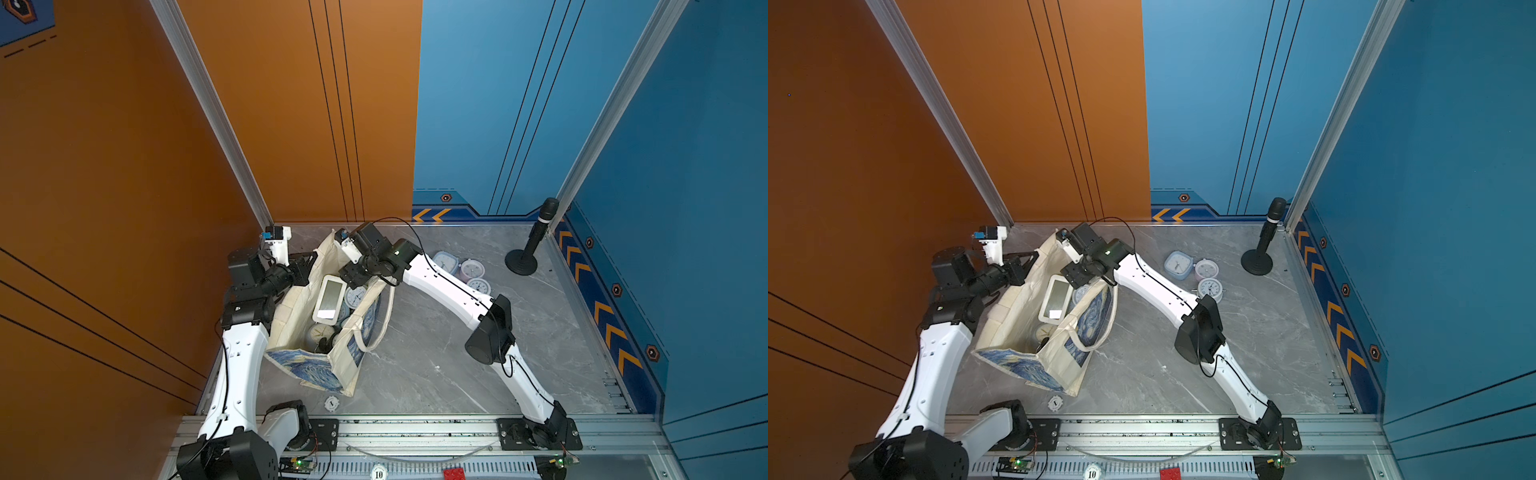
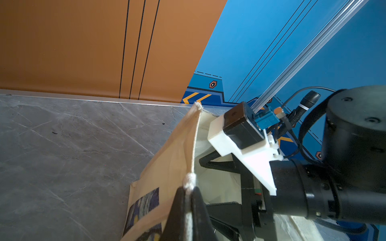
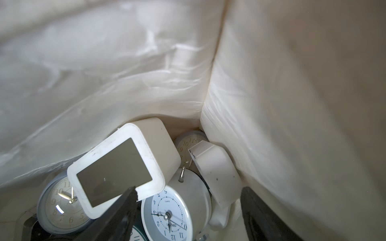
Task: Put the alarm clock into the canvas bag
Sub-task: Place the alarm at the canvas bag.
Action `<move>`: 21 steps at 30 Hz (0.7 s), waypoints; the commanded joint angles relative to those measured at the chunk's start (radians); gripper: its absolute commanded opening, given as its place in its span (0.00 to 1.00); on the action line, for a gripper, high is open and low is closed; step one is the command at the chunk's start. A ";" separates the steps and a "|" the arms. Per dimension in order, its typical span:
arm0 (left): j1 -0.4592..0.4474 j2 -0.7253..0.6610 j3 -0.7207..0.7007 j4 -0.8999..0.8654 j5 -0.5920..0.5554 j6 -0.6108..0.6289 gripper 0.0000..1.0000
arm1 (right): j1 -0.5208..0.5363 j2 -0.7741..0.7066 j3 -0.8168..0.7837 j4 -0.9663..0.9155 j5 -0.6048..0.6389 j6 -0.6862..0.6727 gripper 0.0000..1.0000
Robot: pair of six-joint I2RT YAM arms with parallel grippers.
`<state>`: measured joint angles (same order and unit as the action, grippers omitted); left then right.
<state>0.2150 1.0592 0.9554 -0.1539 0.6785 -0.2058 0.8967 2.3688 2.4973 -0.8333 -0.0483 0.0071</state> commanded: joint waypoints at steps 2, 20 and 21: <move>-0.005 -0.003 0.002 0.042 0.015 0.008 0.00 | 0.001 -0.146 -0.010 -0.041 0.070 -0.023 0.81; -0.002 0.012 0.002 0.052 0.024 -0.007 0.00 | -0.148 -0.561 -0.382 -0.038 0.203 0.058 1.00; -0.003 0.012 0.002 0.053 0.024 -0.006 0.00 | -0.164 -0.575 -0.400 -0.038 0.211 0.069 1.00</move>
<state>0.2104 1.0710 0.9554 -0.1371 0.6853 -0.2066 0.7597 1.8057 2.1548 -0.8562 0.1120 0.0345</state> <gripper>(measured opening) 0.078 0.996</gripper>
